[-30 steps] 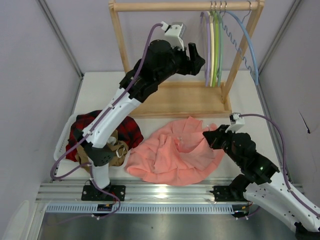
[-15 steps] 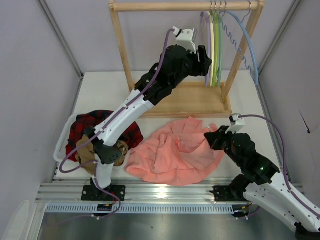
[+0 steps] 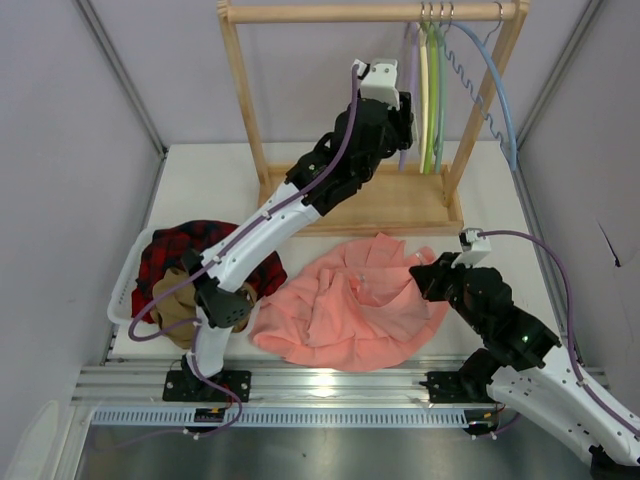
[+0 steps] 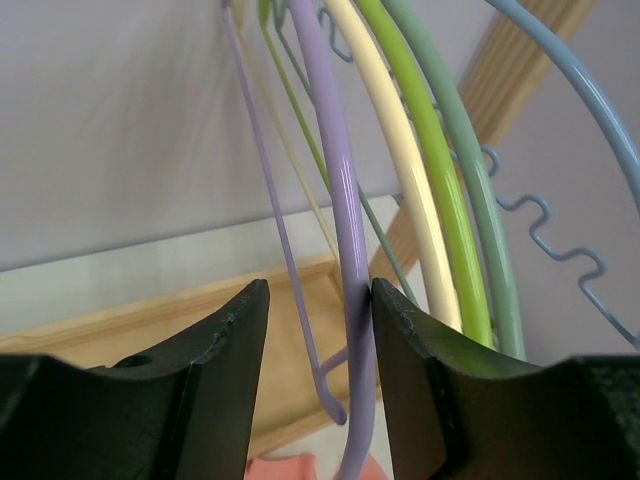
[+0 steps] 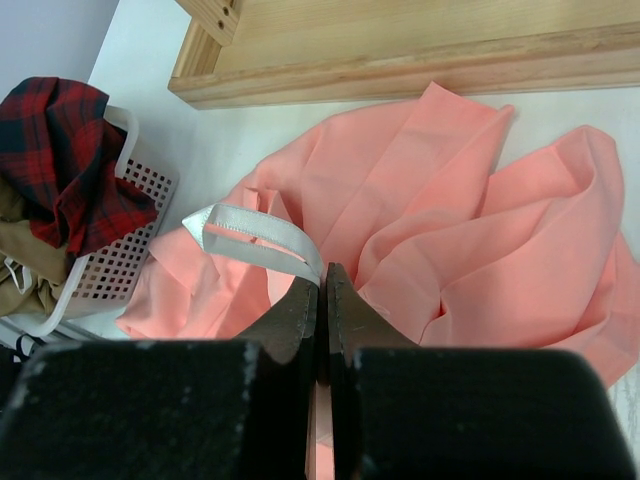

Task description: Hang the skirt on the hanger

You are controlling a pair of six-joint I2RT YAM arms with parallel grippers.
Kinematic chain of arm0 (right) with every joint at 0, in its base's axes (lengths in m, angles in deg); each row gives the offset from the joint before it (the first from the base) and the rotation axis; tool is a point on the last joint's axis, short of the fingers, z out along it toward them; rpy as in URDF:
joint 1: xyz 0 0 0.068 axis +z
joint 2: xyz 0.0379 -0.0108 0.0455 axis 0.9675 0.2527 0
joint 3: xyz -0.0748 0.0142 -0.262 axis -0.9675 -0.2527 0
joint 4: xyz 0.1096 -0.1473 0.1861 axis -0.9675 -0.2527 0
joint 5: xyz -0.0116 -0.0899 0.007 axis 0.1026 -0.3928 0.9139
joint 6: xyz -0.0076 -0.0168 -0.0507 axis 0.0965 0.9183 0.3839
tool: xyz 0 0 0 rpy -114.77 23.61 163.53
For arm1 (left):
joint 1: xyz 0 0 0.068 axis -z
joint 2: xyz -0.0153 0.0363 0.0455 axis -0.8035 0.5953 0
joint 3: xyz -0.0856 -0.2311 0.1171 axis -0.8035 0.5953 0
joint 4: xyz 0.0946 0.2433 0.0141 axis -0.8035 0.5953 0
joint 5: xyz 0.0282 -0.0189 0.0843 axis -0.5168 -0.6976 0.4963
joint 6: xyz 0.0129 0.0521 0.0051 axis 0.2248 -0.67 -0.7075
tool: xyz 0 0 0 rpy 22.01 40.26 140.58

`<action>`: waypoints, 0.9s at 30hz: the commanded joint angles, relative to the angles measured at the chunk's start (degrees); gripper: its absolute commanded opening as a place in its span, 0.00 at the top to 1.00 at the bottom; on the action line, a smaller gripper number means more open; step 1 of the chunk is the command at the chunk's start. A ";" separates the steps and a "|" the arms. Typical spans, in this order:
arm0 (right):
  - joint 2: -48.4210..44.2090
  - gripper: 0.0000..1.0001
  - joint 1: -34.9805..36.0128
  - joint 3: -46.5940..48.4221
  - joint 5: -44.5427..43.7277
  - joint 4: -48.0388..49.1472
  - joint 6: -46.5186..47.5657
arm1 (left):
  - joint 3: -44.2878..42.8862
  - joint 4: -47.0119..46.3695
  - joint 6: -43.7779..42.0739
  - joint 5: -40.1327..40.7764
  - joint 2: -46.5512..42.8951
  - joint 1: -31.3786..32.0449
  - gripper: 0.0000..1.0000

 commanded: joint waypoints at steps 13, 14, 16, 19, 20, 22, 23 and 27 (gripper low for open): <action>-0.76 1.00 -0.18 2.68 -0.73 -0.06 2.42 | -2.80 -10.01 -9.67 6.32 4.62 -0.35 0.51; -0.85 1.00 -0.18 2.77 -0.82 -0.14 2.42 | -2.80 -9.66 -8.27 5.53 4.53 -0.80 0.55; -1.20 1.00 -0.18 2.77 -0.91 -0.14 2.59 | -2.63 -9.49 -7.65 4.56 4.45 -1.59 0.69; -1.29 1.00 -0.18 2.77 -1.17 -0.14 2.86 | -2.45 -10.54 -8.61 4.11 4.01 -1.85 0.94; -1.20 1.00 -0.18 2.77 -1.17 0.03 2.86 | -2.37 -10.89 -8.87 3.85 3.75 -1.86 0.99; -1.12 1.00 -0.18 2.77 -1.26 0.12 2.95 | -2.45 -11.42 -9.75 3.50 3.13 -2.12 1.00; -0.94 1.00 -0.09 2.77 -1.35 0.29 2.95 | -2.45 -11.42 -9.84 3.24 2.08 -2.21 1.00; -0.24 1.00 -0.09 2.50 -1.96 1.00 2.42 | -2.10 -10.01 -9.40 1.22 -2.13 -3.52 1.00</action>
